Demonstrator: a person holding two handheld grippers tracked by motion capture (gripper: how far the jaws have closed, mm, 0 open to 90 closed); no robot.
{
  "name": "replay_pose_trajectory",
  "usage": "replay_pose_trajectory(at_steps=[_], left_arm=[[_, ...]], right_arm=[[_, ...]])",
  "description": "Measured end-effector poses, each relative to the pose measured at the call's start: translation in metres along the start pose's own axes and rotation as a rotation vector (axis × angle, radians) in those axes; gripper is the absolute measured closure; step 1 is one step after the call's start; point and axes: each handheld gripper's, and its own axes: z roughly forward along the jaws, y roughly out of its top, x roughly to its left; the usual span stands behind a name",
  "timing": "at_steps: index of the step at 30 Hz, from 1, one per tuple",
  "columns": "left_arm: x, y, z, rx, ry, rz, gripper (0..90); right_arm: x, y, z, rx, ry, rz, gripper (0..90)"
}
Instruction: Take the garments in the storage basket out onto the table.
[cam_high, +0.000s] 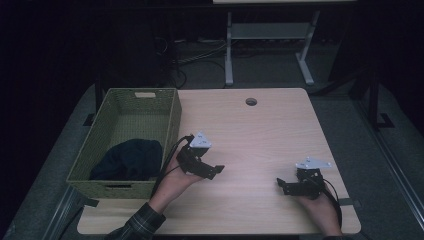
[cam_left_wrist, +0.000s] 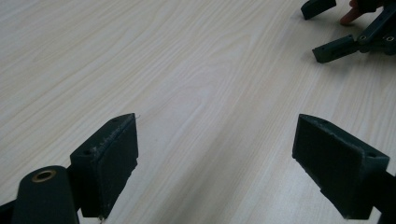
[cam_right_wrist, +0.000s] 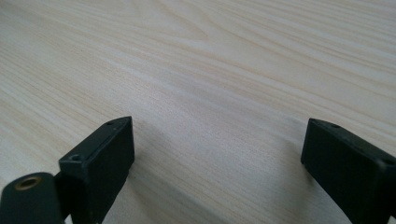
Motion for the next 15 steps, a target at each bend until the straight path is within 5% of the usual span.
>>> replay_pose_trajectory(at_steps=[15], left_arm=[[0.008, 0.013, -0.014, -0.013, -0.022, 0.011, 14.0]], right_arm=[[0.0, 0.0, 0.0, 0.0, -0.001, 0.001, 9.4]])
